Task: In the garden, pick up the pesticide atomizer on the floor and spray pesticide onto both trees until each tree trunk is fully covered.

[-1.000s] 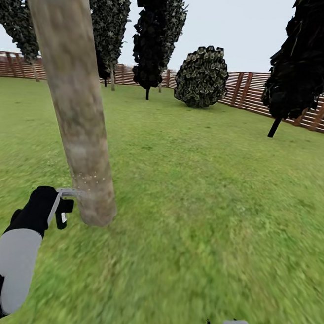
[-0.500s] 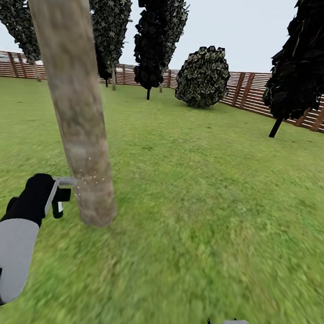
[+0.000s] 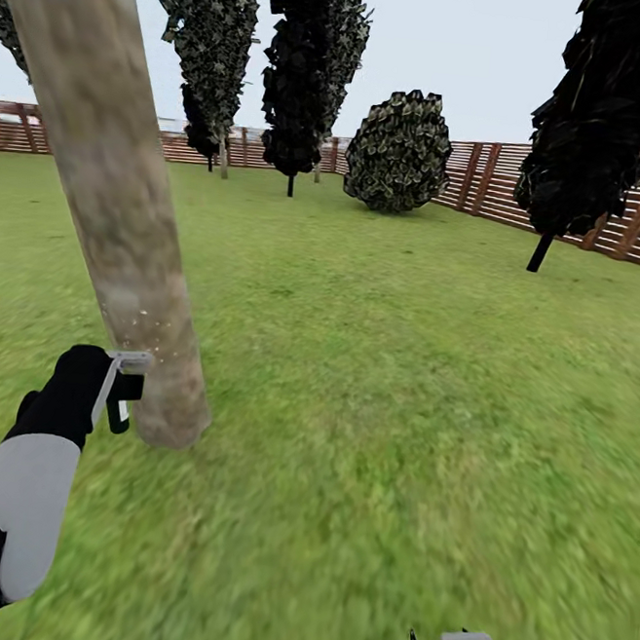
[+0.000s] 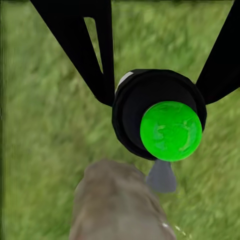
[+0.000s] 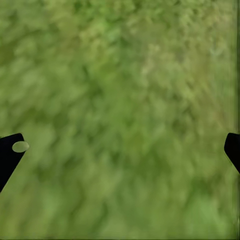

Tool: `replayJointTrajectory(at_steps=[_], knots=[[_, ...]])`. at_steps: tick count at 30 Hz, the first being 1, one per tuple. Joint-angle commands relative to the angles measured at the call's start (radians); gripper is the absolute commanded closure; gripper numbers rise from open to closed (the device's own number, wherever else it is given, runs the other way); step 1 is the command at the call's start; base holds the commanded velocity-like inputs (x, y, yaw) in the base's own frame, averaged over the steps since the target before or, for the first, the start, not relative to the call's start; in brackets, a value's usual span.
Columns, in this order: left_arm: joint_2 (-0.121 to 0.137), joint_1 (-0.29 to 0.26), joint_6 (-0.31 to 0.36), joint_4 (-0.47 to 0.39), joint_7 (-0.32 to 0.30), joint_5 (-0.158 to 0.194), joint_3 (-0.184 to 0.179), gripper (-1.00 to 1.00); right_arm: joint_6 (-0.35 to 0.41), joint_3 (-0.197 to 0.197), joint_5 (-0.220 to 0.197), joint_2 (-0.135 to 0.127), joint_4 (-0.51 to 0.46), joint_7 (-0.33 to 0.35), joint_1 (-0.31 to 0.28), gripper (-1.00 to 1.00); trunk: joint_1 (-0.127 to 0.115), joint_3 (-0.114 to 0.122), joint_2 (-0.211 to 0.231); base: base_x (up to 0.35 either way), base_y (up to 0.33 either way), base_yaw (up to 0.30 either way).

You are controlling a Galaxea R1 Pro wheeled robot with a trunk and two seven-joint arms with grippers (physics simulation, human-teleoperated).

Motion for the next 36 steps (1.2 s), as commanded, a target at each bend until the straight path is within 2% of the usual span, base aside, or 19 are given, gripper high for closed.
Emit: replayJointTrajectory(at_steps=[1,5,8,10,12,14,15,16,17,22,25,28,30,32,33,36], knots=[[-0.001,-0.001,0.004,0.003,-0.008,-0.01,0.002,1.0,-0.003,-0.007,0.011,0.0,0.001,-0.003,-0.001,-1.0,0.0,-0.001,0.0,0.0,-0.276,0.179],[0.001,0.007,-0.002,0.013,-0.008,-0.012,0.006,1.0,-0.003,-0.006,0.011,0.0,0.001,-0.003,-0.001,-1.0,0.0,-0.001,0.0,0.007,-0.276,0.258],[0.016,0.065,-0.007,0.013,-0.008,-0.016,0.008,1.0,-0.003,-0.006,0.011,0.0,0.002,-0.003,-0.001,-1.0,0.0,-0.001,0.0,0.093,-0.271,0.276],[0.022,0.085,-0.008,0.013,-0.009,-0.015,0.006,1.0,-0.003,-0.006,0.011,0.001,0.002,-0.003,-0.001,-1.0,0.0,-0.001,0.0,0.165,-0.248,0.243],[0.017,0.09,-0.009,0.014,-0.007,-0.012,0.003,1.0,-0.003,-0.006,0.011,0.001,0.001,-0.003,-0.001,-1.0,0.0,-0.001,0.0,0.179,-0.242,0.111],[-0.007,0.092,-0.009,0.014,-0.006,-0.009,0.001,1.0,-0.003,-0.006,0.011,0.001,0.001,-0.003,-0.001,-1.0,0.0,-0.001,0.0,0.185,-0.239,0.027],[-0.027,0.092,-0.01,0.014,-0.006,-0.01,0.002,1.0,-0.003,-0.006,0.011,0.0,0.001,-0.003,-0.001,-1.0,0.0,-0.001,0.0,0.187,-0.238,0.006],[-0.029,0.092,-0.01,0.014,-0.006,-0.011,0.003,1.0,-0.003,-0.006,0.011,0.0,0.001,-0.003,-0.001,-1.0,0.0,-0.001,0.0,0.187,-0.238,0.004],[-0.028,0.093,-0.01,0.014,-0.006,-0.013,0.006,1.0,-0.003,-0.007,0.011,0.0,0.001,-0.003,-0.001,-1.0,0.0,-0.001,0.0,0.187,-0.238,0.002],[0.037,0.128,-0.011,0.015,-0.009,-0.015,0.03,1.0,-0.003,-0.007,0.011,0.0,0.001,-0.003,-0.001,-1.0,0.0,-0.001,0.0,0.187,-0.238,0.0],[0.032,0.132,-0.015,0.014,-0.007,-0.01,0.027,1.0,-0.003,-0.007,0.011,0.0,0.001,-0.003,-0.001,-1.0,0.0,-0.001,0.0,0.187,-0.238,0.0],[0.011,0.132,-0.013,0.014,-0.006,-0.008,0.027,1.0,-0.003,-0.007,0.01,0.0,0.001,-0.003,-0.001,-1.0,0.0,-0.001,0.0,0.187,-0.238,0.134],[0.008,0.132,-0.015,0.015,-0.007,-0.011,0.028,1.0,-0.003,-0.006,0.01,0.0,0.001,-0.003,-0.001,-1.0,0.0,-0.001,0.0,0.161,-0.243,0.254],[0.013,0.135,-0.016,0.016,-0.007,-0.013,0.031,1.0,-0.003,-0.007,0.011,0.0,0.001,-0.003,-0.001,-1.0,0.0,-0.001,0.0,0.07,-0.261,0.268],[0.02,0.162,-0.019,0.015,-0.008,-0.015,0.046,1.0,-0.003,-0.006,0.011,0.0,0.002,-0.003,-0.001,-1.0,0.0,-0.001,0.0,-0.082,-0.272,0.276],[0.034,0.176,-0.059,0.016,-0.008,-0.013,0.057,1.0,-0.002,-0.006,0.011,0.0,0.002,-0.003,-0.001,-1.0,0.0,-0.001,0.0,-0.067,-0.274,0.223]])
